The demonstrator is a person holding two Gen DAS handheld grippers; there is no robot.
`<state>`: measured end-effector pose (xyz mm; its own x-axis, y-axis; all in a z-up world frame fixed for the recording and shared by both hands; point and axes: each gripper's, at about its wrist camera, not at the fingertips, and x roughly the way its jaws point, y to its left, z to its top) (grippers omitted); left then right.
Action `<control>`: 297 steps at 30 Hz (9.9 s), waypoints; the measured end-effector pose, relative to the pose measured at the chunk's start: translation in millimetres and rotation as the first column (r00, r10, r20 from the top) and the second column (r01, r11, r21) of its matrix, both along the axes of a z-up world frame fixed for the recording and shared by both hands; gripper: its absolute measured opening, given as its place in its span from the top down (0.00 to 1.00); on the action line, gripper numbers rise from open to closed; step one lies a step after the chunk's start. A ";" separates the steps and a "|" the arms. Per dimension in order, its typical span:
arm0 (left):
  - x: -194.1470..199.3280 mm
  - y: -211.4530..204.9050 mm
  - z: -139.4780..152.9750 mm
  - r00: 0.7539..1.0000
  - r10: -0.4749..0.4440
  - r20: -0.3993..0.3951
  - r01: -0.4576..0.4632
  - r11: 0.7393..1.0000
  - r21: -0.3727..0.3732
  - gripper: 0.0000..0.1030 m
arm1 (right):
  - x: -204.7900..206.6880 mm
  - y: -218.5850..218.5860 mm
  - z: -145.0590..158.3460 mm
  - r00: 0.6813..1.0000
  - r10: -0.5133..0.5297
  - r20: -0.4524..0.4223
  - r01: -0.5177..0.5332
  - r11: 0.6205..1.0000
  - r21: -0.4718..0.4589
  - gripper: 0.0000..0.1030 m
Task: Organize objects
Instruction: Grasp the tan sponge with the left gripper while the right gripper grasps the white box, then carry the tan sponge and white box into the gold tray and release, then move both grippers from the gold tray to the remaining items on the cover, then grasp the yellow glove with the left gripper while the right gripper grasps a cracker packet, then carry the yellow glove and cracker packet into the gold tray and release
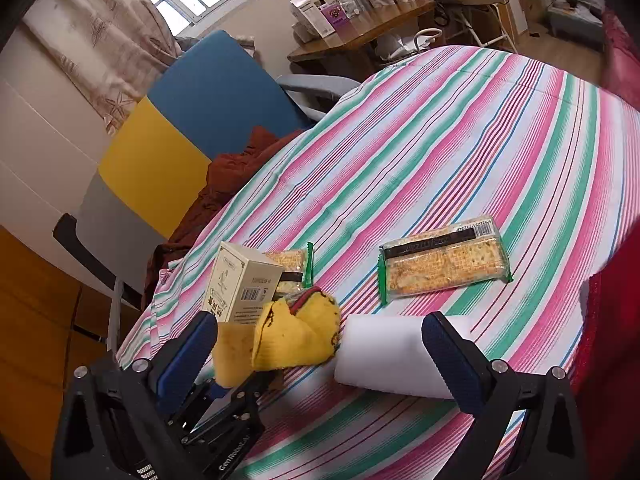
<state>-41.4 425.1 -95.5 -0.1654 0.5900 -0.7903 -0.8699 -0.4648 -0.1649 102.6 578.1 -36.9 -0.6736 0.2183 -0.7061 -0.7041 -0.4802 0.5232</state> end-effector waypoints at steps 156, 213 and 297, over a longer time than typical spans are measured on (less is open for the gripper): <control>21.0 -348.9 99.4 0.763 0.622 -0.177 -0.604 0.783 0.148 0.56 | -107.0 -306.3 22.9 0.705 0.599 0.379 -0.707 0.550 0.446 0.00; -0.9 62.0 -3.8 0.990 0.061 0.124 -0.057 0.998 -0.039 0.41 | 10.9 43.3 -12.0 0.990 -0.143 0.006 0.143 0.986 -0.081 0.00; -15.4 -341.4 123.3 0.773 0.631 -0.060 -0.594 0.754 0.281 0.53 | -172.1 -239.5 51.5 0.572 0.810 0.128 -0.820 0.560 0.118 0.54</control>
